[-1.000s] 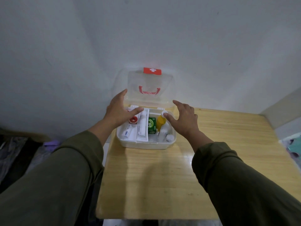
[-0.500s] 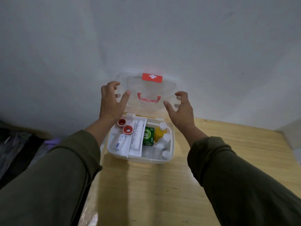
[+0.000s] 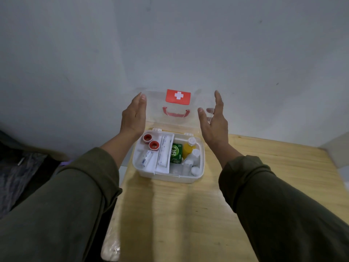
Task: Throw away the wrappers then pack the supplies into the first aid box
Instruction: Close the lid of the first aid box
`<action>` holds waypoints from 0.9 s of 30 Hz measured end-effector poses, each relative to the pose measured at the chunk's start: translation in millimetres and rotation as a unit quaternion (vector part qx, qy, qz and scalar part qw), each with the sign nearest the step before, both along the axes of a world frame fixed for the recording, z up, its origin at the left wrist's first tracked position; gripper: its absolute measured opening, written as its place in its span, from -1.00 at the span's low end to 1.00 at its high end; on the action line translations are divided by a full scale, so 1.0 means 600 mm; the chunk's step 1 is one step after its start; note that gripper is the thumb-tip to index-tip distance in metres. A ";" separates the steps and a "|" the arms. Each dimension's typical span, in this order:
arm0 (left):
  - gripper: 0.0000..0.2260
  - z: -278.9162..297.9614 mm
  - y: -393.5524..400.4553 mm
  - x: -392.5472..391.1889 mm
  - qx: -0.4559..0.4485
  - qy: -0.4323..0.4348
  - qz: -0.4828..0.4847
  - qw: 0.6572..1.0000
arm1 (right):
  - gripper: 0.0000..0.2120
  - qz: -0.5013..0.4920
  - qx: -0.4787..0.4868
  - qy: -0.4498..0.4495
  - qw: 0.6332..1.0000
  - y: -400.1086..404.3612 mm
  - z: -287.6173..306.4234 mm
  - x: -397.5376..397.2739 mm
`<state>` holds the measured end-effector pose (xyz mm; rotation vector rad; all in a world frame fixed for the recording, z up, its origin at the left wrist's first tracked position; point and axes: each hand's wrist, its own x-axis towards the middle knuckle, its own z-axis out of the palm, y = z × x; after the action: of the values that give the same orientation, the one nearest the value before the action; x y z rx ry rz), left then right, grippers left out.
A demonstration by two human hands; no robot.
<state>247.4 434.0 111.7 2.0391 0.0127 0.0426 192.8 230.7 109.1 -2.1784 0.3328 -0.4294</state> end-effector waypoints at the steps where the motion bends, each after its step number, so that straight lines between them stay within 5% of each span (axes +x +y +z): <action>1: -0.43 0.003 0.004 -0.011 -0.003 0.002 -0.004 1.000 | -0.42 0.007 -0.004 0.001 1.000 0.004 0.002 -0.011; 11: -0.43 0.013 0.053 -0.153 -0.007 0.110 -0.038 0.993 | -0.40 0.001 -0.036 0.072 0.997 0.076 0.004 -0.154; 22: -0.44 -0.026 0.077 -0.220 0.017 0.154 -0.082 0.984 | -0.37 0.016 -0.004 0.165 0.986 0.121 -0.046 -0.237; 27: -0.48 -0.050 0.080 -0.225 0.011 0.151 -0.068 0.986 | -0.32 -0.053 -0.040 0.159 0.985 0.135 -0.055 -0.254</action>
<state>112.7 482.2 81.8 2.0453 0.0626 -0.3547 40.4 311.8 76.2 -2.3150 0.6170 -0.1527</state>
